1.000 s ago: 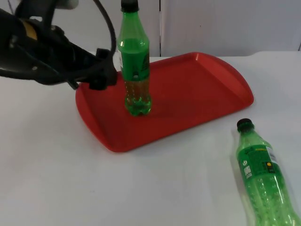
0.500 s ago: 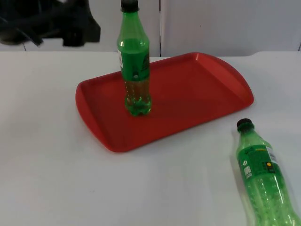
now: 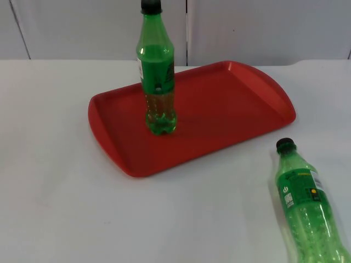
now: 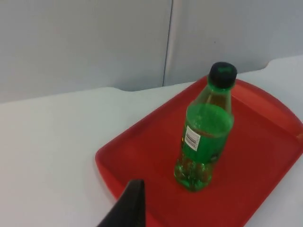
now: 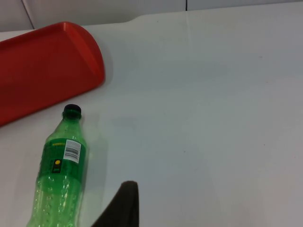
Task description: Place the bottle upright on the tray.
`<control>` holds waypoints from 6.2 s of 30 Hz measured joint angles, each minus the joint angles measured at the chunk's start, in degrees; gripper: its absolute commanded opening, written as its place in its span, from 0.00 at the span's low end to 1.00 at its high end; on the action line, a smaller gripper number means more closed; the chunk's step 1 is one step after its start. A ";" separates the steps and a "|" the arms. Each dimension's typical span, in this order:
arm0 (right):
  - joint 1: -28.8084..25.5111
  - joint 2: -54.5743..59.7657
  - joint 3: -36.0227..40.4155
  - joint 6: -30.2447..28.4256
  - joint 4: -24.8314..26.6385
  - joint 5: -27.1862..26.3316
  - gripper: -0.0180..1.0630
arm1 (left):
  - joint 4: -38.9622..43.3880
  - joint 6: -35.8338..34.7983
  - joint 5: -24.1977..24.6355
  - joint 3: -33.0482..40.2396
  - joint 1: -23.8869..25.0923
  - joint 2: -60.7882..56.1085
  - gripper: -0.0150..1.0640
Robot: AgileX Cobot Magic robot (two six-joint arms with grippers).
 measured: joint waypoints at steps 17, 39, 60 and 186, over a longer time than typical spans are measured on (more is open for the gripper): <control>0.00 0.00 0.00 0.00 0.00 0.00 0.99 | 0.66 2.49 15.88 0.00 0.00 -14.13 0.99; 0.00 0.00 0.00 0.00 0.00 0.00 0.99 | 0.66 5.15 28.75 5.60 0.00 -35.61 0.99; 0.00 0.00 0.00 0.13 0.00 0.00 0.99 | 0.80 5.53 40.72 9.90 0.00 -54.22 0.99; 0.00 1.02 -4.16 -0.50 0.00 -0.11 0.93 | 2.55 5.08 42.18 16.01 0.00 -55.81 0.99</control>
